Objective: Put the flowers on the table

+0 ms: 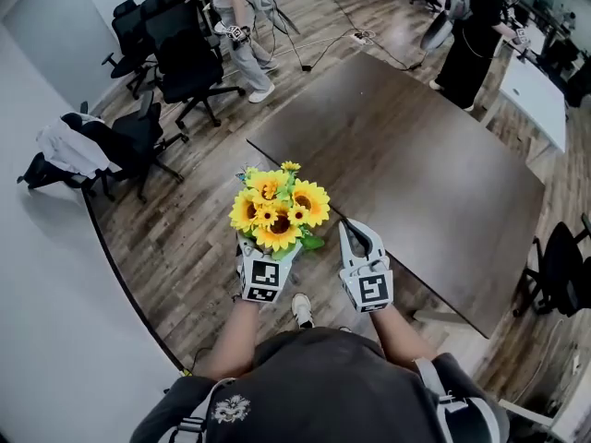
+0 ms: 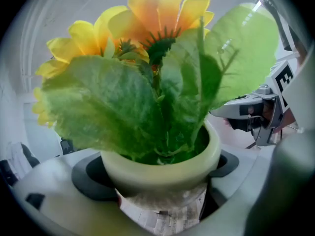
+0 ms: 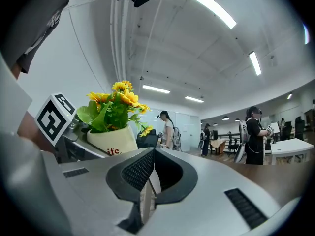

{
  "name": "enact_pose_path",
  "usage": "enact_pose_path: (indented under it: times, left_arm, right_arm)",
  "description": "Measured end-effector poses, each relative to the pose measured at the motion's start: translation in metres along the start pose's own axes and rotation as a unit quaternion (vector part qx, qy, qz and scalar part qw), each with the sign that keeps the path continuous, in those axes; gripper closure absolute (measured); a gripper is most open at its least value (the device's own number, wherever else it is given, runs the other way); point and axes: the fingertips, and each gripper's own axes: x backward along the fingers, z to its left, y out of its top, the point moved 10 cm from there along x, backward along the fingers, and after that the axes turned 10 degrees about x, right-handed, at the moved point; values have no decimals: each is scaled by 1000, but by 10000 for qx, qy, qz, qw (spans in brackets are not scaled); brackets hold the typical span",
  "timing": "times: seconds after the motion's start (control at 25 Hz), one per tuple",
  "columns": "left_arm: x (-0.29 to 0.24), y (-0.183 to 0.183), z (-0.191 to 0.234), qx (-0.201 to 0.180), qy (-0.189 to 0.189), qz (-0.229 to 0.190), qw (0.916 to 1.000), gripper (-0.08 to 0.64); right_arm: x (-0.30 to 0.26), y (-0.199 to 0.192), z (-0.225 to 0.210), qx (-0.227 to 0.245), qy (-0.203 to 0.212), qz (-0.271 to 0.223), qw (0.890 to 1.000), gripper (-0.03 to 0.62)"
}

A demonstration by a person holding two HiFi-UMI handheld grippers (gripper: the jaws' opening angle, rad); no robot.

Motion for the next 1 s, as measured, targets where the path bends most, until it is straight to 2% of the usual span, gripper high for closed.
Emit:
enact_pose_path:
  times: [0.2, 0.56, 1.0]
  left_arm:
    - [-23, 2, 27, -60, -260, -73, 9996, 15]
    - [-50, -3, 50, -61, -763, -109, 9970, 15]
    - [-87, 2, 26, -196, -1348, -209, 9905, 15]
  right_arm:
    - [-29, 0, 3, 1, -278, 130, 9995, 568]
    - [-46, 5, 5, 89, -798, 314, 9963, 568]
    - [-27, -5, -11, 114, -1348, 528, 9894, 568]
